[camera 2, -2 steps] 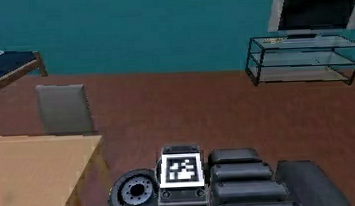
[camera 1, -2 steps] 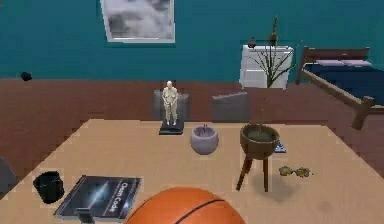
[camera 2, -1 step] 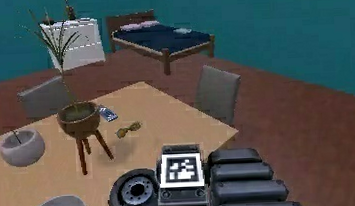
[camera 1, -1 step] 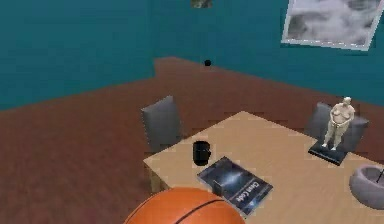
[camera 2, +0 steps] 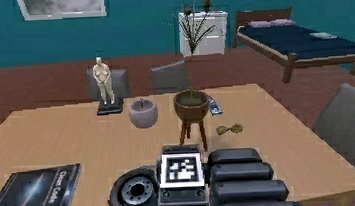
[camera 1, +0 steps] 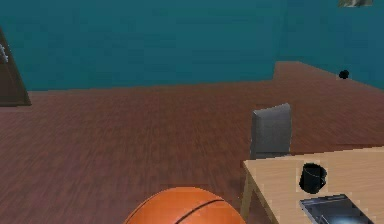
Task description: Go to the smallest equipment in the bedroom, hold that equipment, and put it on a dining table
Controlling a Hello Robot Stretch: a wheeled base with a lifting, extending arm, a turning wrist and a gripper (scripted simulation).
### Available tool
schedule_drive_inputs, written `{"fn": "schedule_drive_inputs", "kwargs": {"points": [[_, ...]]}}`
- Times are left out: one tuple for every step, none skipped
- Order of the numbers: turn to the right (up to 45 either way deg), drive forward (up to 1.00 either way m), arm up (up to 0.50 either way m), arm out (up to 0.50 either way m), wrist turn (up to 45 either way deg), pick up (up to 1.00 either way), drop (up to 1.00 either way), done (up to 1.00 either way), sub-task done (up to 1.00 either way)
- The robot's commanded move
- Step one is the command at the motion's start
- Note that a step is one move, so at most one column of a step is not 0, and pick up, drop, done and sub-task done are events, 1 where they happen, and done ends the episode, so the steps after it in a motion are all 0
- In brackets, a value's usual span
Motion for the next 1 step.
{"fn": "schedule_drive_inputs", "kwargs": {"points": [[0.0, 0.00, 0.00, 0.42, 0.0, 0.00, 0.00, 0.00, 0.00]]}}
